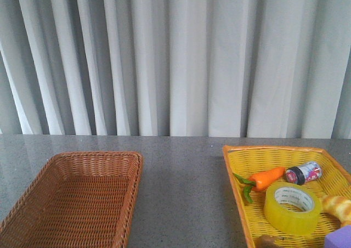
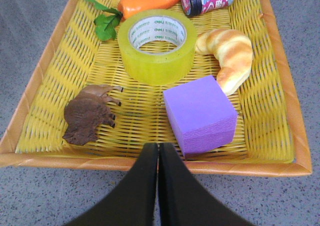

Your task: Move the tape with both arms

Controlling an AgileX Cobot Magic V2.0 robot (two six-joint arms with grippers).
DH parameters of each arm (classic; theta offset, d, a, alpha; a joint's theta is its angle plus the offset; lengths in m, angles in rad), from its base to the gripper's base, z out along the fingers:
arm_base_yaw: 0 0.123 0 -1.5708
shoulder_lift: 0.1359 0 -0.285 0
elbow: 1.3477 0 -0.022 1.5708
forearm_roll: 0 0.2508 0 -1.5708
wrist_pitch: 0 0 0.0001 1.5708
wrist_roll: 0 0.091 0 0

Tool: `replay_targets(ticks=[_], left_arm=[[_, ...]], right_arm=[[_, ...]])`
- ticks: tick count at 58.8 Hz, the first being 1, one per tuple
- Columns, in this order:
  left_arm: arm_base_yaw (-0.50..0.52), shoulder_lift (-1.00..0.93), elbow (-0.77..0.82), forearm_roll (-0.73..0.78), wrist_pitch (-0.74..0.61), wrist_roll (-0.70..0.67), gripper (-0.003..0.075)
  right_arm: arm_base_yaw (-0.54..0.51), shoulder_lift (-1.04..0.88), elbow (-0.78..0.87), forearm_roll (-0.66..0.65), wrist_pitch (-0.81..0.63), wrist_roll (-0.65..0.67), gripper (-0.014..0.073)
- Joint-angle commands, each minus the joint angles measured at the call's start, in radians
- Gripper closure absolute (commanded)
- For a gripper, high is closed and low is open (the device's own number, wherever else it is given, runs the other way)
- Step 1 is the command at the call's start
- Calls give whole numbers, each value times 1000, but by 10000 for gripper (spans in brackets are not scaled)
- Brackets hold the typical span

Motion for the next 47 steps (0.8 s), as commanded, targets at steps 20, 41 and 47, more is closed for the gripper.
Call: replay_targets(ticks=[20, 41, 47], left_arm=[[-1, 6, -35, -6, -107, -3, 372], [-13, 46, -55, -82, -100, 83, 171], [-73, 95, -89, -120, -69, 141, 171]], right_arm=[[-6, 43, -32, -78, -71, -2, 166], [-6, 83, -13, 13, -129, -16, -20], [-6, 138, -70, 30, -84, -65, 11]])
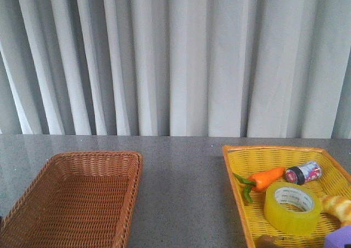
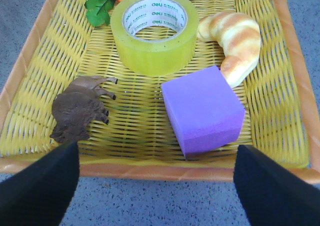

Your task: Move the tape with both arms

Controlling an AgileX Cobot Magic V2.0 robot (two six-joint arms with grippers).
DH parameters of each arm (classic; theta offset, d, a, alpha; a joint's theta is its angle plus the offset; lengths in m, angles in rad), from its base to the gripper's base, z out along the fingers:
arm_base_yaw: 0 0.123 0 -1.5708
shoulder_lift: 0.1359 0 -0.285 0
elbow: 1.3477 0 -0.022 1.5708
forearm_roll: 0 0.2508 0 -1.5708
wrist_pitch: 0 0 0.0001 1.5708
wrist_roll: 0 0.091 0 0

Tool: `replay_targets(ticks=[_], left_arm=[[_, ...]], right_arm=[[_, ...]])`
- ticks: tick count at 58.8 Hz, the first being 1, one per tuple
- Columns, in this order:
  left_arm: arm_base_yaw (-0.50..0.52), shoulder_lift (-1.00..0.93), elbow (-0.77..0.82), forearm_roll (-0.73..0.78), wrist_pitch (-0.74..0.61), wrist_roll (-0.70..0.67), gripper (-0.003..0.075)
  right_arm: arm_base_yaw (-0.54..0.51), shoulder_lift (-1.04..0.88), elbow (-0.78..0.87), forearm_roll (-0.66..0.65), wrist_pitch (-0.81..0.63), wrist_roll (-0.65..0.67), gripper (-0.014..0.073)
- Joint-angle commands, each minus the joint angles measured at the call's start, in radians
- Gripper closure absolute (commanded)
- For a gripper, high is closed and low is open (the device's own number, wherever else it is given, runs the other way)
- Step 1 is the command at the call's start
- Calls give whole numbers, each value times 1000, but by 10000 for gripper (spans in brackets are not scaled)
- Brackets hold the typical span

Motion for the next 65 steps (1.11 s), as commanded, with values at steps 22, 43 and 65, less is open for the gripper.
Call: replay_targets(ticks=[22, 43, 65], left_arm=[[-331, 199, -87, -91, -40, 147, 171], [-368, 214, -87, -91, -56, 147, 171], [-368, 214, -87, -91, -56, 147, 171]], right_arm=[[24, 317, -350, 92, 109, -236, 45], [154, 647, -635, -17, 213, -220, 103], [154, 908, -851, -49, 278, -220, 124]])
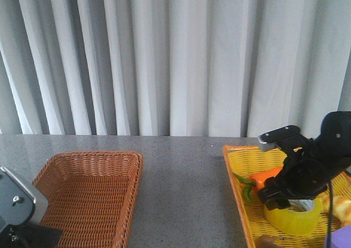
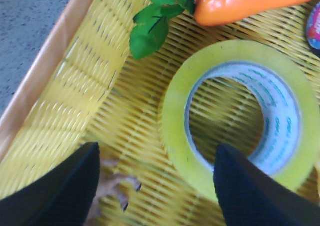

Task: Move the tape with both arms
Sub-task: 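Lower the right gripper onto the yellow tape roll in the yellow basket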

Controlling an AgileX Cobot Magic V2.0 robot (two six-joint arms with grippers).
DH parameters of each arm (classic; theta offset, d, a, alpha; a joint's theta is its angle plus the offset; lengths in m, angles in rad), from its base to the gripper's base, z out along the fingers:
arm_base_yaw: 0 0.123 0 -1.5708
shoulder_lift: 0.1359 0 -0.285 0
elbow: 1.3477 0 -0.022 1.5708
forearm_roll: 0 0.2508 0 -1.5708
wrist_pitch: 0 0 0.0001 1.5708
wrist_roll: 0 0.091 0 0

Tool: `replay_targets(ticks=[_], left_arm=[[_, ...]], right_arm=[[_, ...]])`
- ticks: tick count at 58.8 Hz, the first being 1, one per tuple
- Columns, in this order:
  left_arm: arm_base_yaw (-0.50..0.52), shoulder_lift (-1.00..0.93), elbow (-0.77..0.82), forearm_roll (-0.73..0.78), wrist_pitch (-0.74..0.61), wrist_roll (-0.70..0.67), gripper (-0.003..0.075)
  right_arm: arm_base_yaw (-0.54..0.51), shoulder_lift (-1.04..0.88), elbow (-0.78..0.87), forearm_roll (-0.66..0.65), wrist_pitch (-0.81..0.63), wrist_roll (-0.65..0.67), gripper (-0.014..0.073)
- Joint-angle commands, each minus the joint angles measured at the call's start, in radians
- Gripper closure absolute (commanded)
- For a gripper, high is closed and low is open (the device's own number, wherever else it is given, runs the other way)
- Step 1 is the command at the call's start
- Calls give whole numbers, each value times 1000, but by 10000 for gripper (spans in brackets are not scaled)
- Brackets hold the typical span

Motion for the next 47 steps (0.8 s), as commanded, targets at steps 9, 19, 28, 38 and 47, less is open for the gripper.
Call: replay_targets(ticks=[9, 19, 28, 38, 47], left_arm=[[-7, -11, -34, -14, -69, 0, 177], [-7, -11, -34, -14, -69, 0, 178], [-7, -11, -34, -14, -69, 0, 178], [-7, -11, -34, -14, -69, 0, 178], [-7, -11, -34, -14, -69, 0, 178]], right_arm=[[2, 69, -97, -29, -28, -8, 142], [2, 110, -102, -29, -52, -8, 209], [2, 123, -102, -28, -61, -3, 296], [2, 123, -102, -28, -58, 0, 412], [2, 120, -103, -28, -53, 0, 421]])
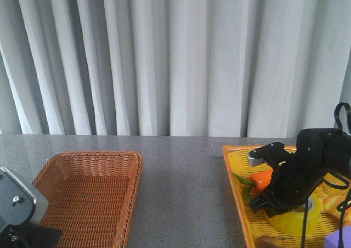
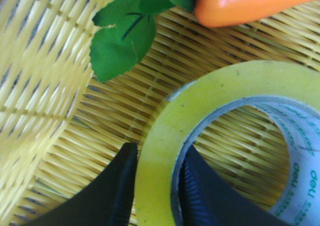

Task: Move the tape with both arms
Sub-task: 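Lower the right gripper onto the yellow tape roll in the yellow basket, then grip the tape roll rim and lift it out toward the table center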

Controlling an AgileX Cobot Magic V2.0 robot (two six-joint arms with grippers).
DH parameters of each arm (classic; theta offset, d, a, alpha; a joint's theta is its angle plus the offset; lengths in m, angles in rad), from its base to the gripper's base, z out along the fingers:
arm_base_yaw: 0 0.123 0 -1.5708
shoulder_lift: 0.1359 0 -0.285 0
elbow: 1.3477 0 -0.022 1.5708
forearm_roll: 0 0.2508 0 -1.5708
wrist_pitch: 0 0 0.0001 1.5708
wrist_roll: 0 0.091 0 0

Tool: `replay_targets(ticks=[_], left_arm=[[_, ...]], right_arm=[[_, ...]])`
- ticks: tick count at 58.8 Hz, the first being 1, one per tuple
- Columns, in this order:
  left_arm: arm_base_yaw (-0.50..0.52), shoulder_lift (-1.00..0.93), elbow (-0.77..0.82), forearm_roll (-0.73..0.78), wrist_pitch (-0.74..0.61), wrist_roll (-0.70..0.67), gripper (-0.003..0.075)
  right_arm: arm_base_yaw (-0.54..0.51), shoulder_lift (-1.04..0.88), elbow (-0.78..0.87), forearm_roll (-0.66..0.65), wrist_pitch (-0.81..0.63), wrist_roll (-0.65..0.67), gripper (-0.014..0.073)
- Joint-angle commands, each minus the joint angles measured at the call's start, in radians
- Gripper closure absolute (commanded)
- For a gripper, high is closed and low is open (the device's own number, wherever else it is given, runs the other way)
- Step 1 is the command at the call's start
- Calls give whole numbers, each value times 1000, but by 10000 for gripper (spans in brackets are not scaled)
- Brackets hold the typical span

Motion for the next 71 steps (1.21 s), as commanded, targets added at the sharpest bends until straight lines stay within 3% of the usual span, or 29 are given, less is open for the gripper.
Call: replay_targets(ticks=[1, 36, 51, 60, 71], left_arm=[[-7, -11, -34, -14, -69, 0, 178], [-7, -11, -34, -14, -69, 0, 178], [-7, -11, -34, -14, -69, 0, 178], [-7, -11, -34, -14, -69, 0, 178], [-7, -11, -34, -14, -68, 0, 178]], right_arm=[[2, -55, -33, 1, -19, -3, 421], [2, -105, -33, -26, 18, -3, 421], [11, -211, -33, -5, 8, -31, 421], [72, -282, -33, 8, -13, -62, 421], [223, -300, -33, 8, -53, -90, 421]])
